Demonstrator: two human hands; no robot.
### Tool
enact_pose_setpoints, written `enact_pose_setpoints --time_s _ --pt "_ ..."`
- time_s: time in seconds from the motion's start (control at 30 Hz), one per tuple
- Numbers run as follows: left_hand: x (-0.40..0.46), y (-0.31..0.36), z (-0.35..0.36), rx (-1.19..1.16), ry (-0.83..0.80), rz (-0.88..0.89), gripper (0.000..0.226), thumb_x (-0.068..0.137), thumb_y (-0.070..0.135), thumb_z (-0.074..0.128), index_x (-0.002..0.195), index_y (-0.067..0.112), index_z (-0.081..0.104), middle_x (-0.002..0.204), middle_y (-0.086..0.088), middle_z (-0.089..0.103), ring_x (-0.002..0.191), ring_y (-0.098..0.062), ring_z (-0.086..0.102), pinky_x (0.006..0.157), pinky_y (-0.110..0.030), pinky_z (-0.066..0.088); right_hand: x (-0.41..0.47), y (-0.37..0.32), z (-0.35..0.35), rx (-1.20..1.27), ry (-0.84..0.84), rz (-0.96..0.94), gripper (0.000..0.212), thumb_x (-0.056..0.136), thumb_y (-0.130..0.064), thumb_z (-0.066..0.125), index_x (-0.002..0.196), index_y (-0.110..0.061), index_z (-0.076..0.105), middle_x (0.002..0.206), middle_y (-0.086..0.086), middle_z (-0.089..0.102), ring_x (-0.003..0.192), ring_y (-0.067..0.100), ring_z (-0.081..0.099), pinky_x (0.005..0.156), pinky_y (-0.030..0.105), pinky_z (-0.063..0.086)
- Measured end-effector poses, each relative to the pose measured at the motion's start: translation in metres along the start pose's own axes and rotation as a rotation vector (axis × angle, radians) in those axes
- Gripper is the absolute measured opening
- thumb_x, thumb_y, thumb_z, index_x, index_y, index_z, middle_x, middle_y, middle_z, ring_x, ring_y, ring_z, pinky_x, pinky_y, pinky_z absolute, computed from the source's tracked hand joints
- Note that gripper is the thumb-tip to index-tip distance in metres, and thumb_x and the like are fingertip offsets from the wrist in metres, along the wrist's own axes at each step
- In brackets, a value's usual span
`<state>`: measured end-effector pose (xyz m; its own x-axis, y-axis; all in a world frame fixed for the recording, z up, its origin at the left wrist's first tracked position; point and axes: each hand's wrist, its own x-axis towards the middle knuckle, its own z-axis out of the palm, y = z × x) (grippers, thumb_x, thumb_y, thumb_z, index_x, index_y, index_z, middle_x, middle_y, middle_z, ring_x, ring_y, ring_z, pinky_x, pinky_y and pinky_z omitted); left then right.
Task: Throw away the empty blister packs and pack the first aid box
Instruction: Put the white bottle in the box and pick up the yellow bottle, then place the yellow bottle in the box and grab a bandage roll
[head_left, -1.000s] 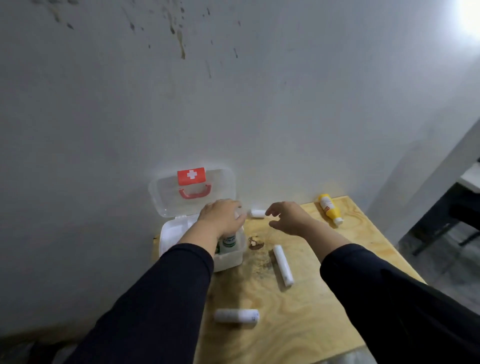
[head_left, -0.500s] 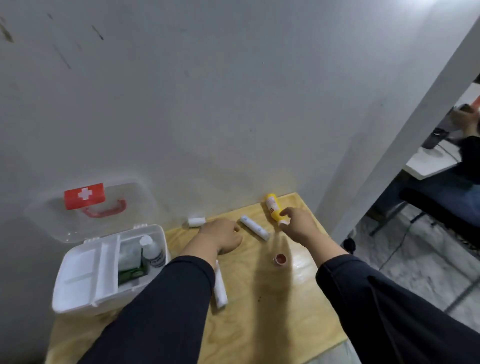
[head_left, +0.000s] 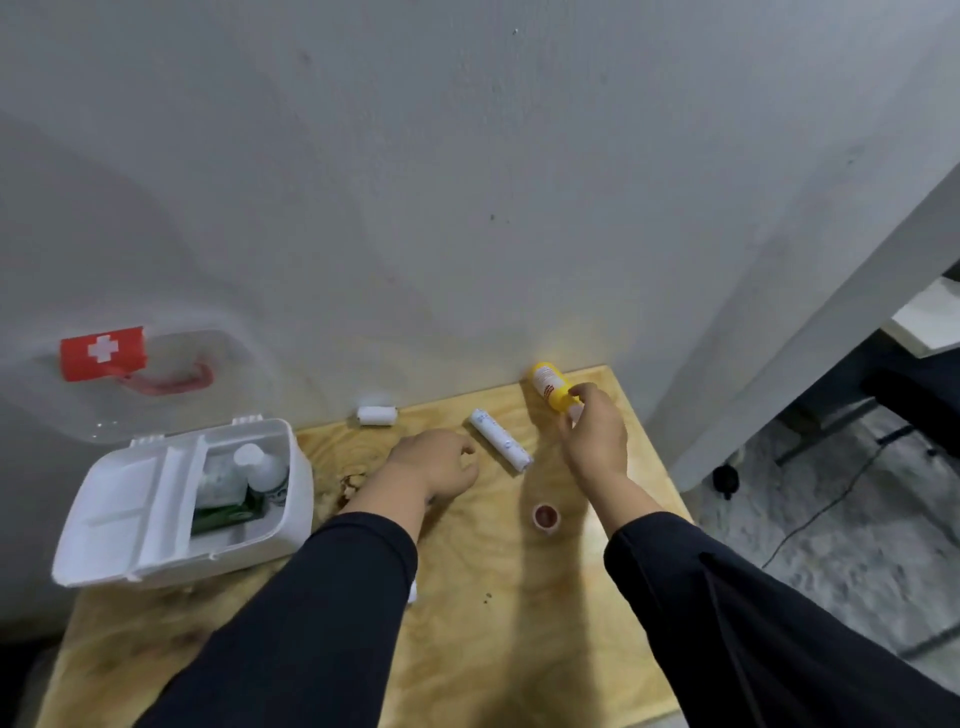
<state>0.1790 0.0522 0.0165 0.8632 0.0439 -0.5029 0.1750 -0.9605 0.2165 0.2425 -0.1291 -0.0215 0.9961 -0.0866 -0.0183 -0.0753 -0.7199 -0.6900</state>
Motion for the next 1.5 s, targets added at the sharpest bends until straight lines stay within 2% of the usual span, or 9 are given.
enact_pose_setpoints --time_s 0.13,0.27,0.43,0.53,0.7,1.07,1.2,1.27,1.5 --pt "-0.01 0.003 -0.003 -0.028 0.034 -0.012 0.048 0.092 0.046 0.046 0.137 0.029 0.051 0.139 0.003 0.055 0.124 -0.021 0.053 0.102 -0.037 0.044 0.01 -0.023 -0.024 0.055 0.056 -0.127 0.027 0.085 -0.014 0.058 0.112 -0.016 0.06 0.108 0.008 0.066 0.102 0.027 0.06 0.081 0.032 0.046" --pt "-0.026 0.002 -0.012 -0.043 0.077 -0.002 0.044 0.091 0.045 0.043 0.131 0.031 0.055 0.135 0.005 0.059 0.12 -0.02 0.056 0.098 -0.037 0.046 0.011 -0.043 -0.04 0.053 0.042 -0.177 0.026 0.086 -0.016 0.058 0.111 -0.02 0.063 0.105 0.012 0.067 0.09 0.026 0.061 0.069 0.027 0.04" --pt "-0.059 -0.015 -0.034 -0.044 0.143 -0.009 0.047 0.092 0.044 0.045 0.136 0.029 0.051 0.141 0.002 0.054 0.127 -0.022 0.052 0.102 -0.036 0.044 -0.011 -0.083 -0.054 0.143 0.047 -0.257 0.023 0.083 -0.018 0.063 0.105 -0.022 0.068 0.096 0.009 0.071 0.09 0.024 0.067 0.076 0.036 0.054" --pt "-0.084 -0.035 -0.051 -0.06 0.216 -0.016 0.047 0.092 0.044 0.047 0.137 0.029 0.051 0.14 -0.001 0.054 0.126 -0.026 0.052 0.103 -0.038 0.044 -0.03 -0.121 -0.054 0.152 0.023 -0.326 0.022 0.084 -0.021 0.063 0.105 -0.022 0.069 0.092 0.007 0.071 0.087 0.021 0.066 0.071 0.028 0.048" --pt "-0.12 -0.088 -0.066 -0.048 0.302 -0.075 0.046 0.094 0.043 0.048 0.137 0.026 0.05 0.141 -0.003 0.053 0.127 -0.027 0.051 0.104 -0.039 0.042 -0.073 -0.186 -0.03 0.162 -0.035 -0.442 0.024 0.084 -0.021 0.064 0.107 -0.02 0.07 0.096 0.008 0.072 0.087 0.022 0.067 0.078 0.037 0.056" --pt "-0.154 -0.194 -0.029 -0.126 0.292 -0.186 0.048 0.087 0.045 0.052 0.13 0.022 0.052 0.138 -0.002 0.05 0.122 -0.028 0.051 0.1 -0.043 0.046 -0.154 -0.245 0.046 0.093 -0.242 -0.57 0.024 0.082 -0.021 0.064 0.105 -0.019 0.07 0.084 -0.001 0.066 0.076 0.014 0.06 0.068 0.027 0.049" --pt "-0.15 -0.215 -0.004 -0.092 0.26 -0.181 0.075 0.092 0.051 0.047 0.152 0.015 0.018 0.162 -0.003 0.013 0.148 -0.024 0.017 0.12 -0.043 0.018 -0.17 -0.235 0.077 0.064 -0.295 -0.566 0.024 0.08 -0.018 0.063 0.103 -0.017 0.07 0.093 0.004 0.074 0.085 0.018 0.067 0.079 0.033 0.056" --pt "-0.147 -0.222 0.006 -0.077 0.256 -0.167 0.079 0.095 0.05 0.042 0.154 0.013 0.007 0.164 -0.002 -0.001 0.151 -0.021 0.002 0.122 -0.044 0.007 -0.175 -0.227 0.091 0.045 -0.312 -0.55 0.025 0.08 -0.016 0.062 0.103 -0.017 0.07 0.096 0.004 0.074 0.086 0.017 0.067 0.079 0.031 0.056" --pt "-0.148 -0.228 0.022 -0.215 0.288 -0.106 0.074 0.099 0.047 0.034 0.155 0.013 0.0 0.162 0.004 -0.015 0.151 -0.023 -0.004 0.122 -0.043 -0.004 -0.181 -0.217 0.127 0.011 -0.317 -0.528 0.026 0.08 -0.01 0.062 0.105 -0.014 0.068 0.104 0.006 0.072 0.092 0.021 0.067 0.081 0.033 0.055"
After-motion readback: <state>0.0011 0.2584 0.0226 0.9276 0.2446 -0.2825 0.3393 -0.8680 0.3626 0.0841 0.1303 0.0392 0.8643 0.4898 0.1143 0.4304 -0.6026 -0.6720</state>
